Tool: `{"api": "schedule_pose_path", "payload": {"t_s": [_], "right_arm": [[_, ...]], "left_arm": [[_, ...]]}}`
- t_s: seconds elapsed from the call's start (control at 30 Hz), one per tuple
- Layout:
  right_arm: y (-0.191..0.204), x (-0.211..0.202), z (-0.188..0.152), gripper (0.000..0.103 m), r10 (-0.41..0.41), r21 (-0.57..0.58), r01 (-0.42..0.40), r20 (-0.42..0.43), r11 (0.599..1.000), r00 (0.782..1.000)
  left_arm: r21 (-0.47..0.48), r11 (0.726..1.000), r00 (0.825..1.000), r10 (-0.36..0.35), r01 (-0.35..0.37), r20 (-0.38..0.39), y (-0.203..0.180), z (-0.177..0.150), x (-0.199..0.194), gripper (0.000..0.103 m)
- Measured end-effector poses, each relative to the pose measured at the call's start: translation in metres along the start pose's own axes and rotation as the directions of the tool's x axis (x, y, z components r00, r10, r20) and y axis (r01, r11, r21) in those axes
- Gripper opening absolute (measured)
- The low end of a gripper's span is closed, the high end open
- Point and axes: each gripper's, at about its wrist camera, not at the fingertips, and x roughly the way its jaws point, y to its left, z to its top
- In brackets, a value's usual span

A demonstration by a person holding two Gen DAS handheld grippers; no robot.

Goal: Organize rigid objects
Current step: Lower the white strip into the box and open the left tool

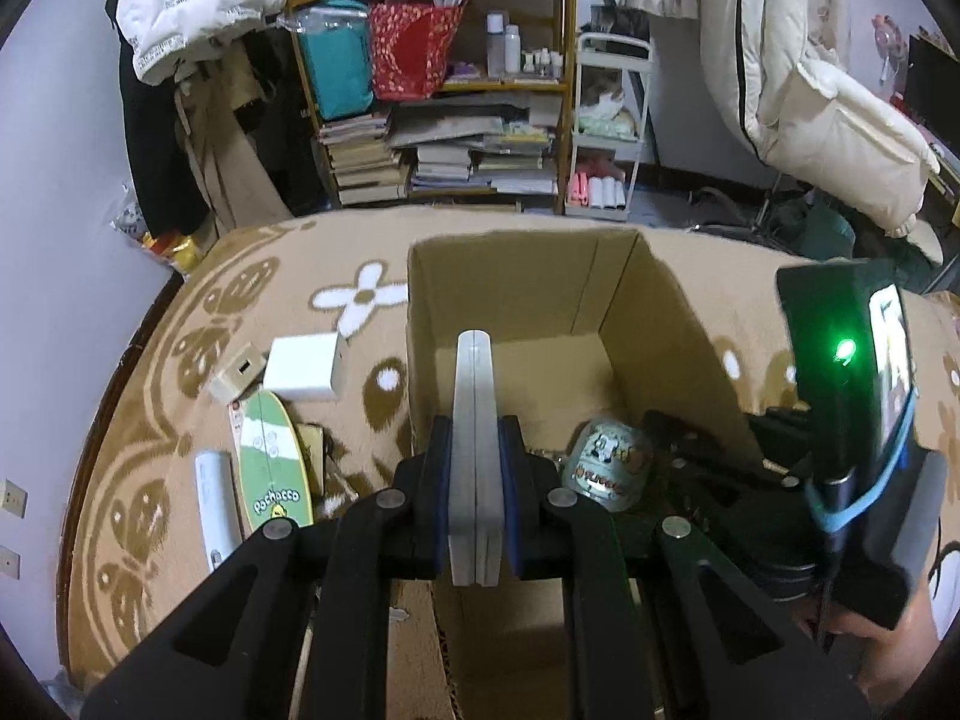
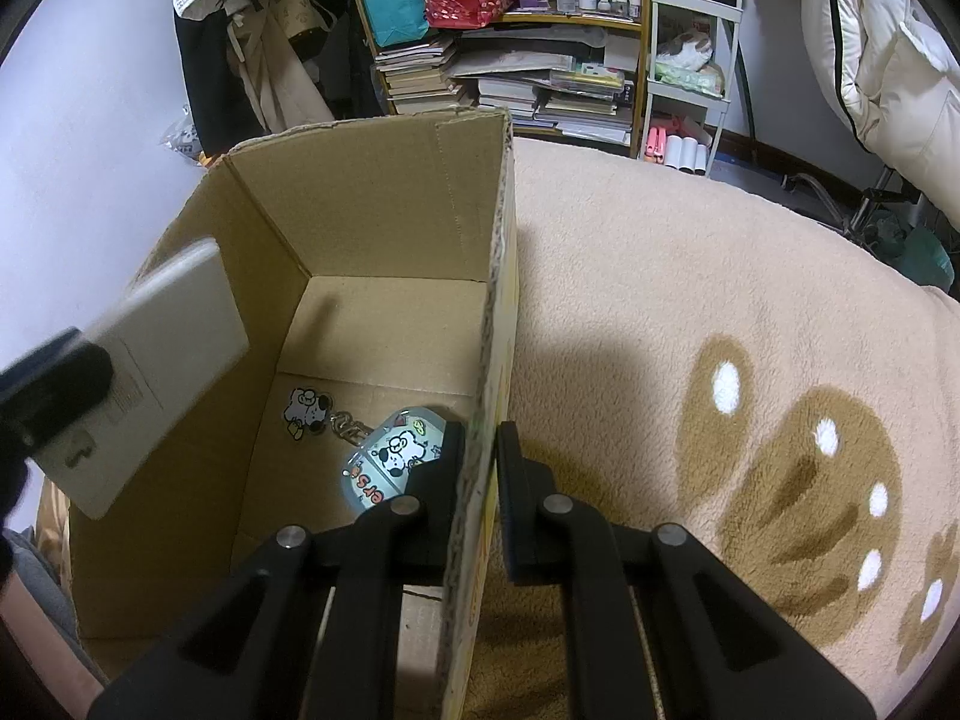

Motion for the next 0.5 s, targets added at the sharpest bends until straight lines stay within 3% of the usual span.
{"api": "schedule_pose_path", "payload": {"t_s": [0.3, 0.5], "right_arm": [[-0.0006, 0.0000, 0.0000, 0.011, 0.003, -0.004, -0.003, 0.000, 1.000, 1.000], [0.0006, 0.0012, 0.0001, 0.012, 0.011, -0.005, -0.011, -0.001, 1.000, 1.000]], "left_arm": [[0.025, 1.000, 1.000, 0.019, -0.019, -0.024, -0.0003, -0.0069, 0.0078, 0.014], [0.059, 0.997, 0.998, 0.054, -0.055, 0.011, -0.0032, -0.0039, 0.0018, 0.014]]}}
